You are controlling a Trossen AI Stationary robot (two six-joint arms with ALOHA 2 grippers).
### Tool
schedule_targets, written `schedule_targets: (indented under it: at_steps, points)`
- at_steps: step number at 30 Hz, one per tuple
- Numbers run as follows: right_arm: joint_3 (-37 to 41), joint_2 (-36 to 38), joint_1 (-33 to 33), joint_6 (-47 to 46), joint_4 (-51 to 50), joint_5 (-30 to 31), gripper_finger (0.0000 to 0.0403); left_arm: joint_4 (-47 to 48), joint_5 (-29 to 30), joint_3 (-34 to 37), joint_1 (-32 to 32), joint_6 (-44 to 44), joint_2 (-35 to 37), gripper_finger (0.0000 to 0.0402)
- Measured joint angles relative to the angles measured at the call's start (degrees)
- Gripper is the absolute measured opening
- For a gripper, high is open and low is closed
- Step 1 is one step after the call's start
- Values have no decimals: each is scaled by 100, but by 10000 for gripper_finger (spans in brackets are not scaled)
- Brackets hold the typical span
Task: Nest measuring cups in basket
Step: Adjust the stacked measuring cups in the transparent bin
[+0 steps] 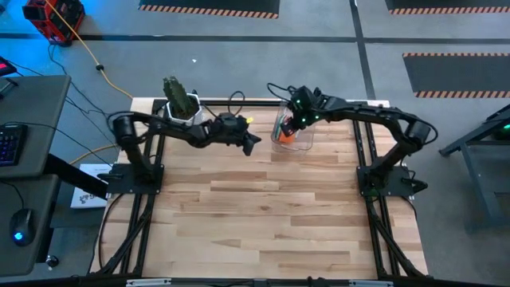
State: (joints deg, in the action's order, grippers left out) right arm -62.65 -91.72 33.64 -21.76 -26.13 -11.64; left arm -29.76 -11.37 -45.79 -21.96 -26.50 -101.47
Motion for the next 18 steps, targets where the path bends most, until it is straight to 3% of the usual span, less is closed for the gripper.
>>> schedule_targets:
  at_steps: [5, 8, 13, 18]
  points:
    - [-2, -47, 60, 138, -53, 362, 0, -842, -5, -12, 64, -189, -592, 0]
    - [-8, 131, 180, 245, -102, 314, 0, -954, 113, -12, 69, -199, -772, 0]
    - [-2, 104, 322, 454, -1001, 454, 0, -1026, 488, -18, 62, -152, -908, 0]
    - [146, -84, 323, 410, -1016, 413, 0, -1044, 598, -340, 11, 170, -1222, 0]
